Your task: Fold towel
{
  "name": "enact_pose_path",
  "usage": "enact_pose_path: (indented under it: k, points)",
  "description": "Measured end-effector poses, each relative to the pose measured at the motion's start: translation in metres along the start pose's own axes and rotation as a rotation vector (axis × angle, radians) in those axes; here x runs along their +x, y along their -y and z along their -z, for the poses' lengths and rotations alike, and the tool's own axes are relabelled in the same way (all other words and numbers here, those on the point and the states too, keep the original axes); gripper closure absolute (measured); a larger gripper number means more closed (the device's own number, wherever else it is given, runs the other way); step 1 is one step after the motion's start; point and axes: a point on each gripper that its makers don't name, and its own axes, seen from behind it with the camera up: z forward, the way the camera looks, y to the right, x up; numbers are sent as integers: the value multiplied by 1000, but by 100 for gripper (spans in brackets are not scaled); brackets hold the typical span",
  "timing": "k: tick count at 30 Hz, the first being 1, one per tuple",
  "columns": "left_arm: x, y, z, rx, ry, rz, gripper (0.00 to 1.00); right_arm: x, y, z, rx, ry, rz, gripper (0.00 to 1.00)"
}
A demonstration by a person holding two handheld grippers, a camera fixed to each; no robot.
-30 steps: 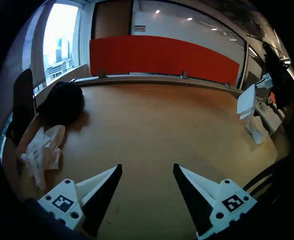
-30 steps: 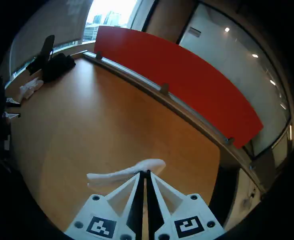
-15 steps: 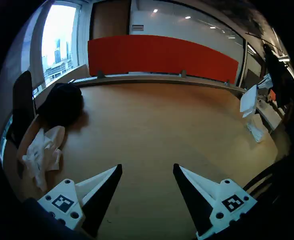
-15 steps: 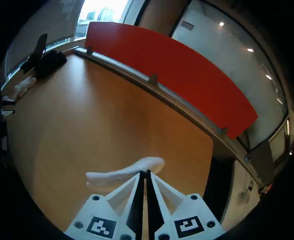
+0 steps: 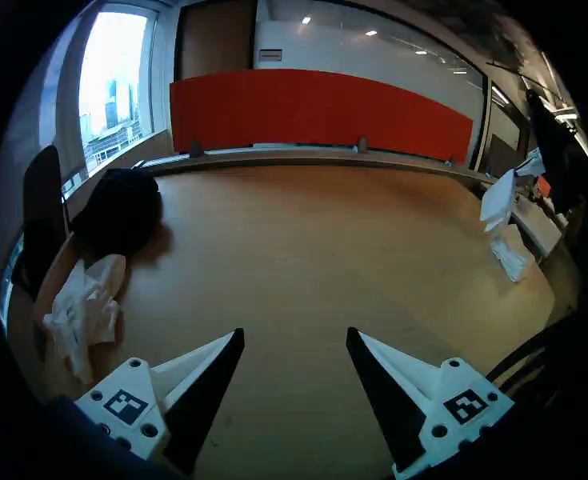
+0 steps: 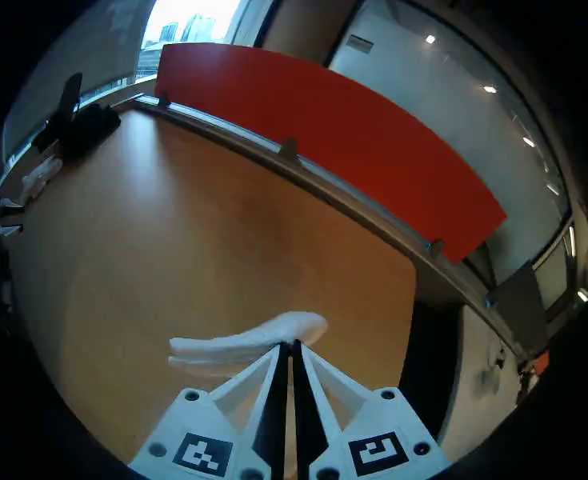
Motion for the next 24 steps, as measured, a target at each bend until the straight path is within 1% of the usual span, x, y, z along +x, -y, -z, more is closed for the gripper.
enact_pose_path:
  k: [5,9,17,24]
  points:
    - [0,-1,-1,-1,3,-4,5,-15,-5,5,-11,9,-21,96]
    - [1,-3,-1,-5,5,-11,5,-34,-10,10,-24,23,-46,96]
    - [0,-9,-2,-23,12,-18,5,-87,-20,22,-57,65,-120,96]
    - [-3,-11,-2,-23,18,-24,5,-132,-17,28,-68,107,-180,96]
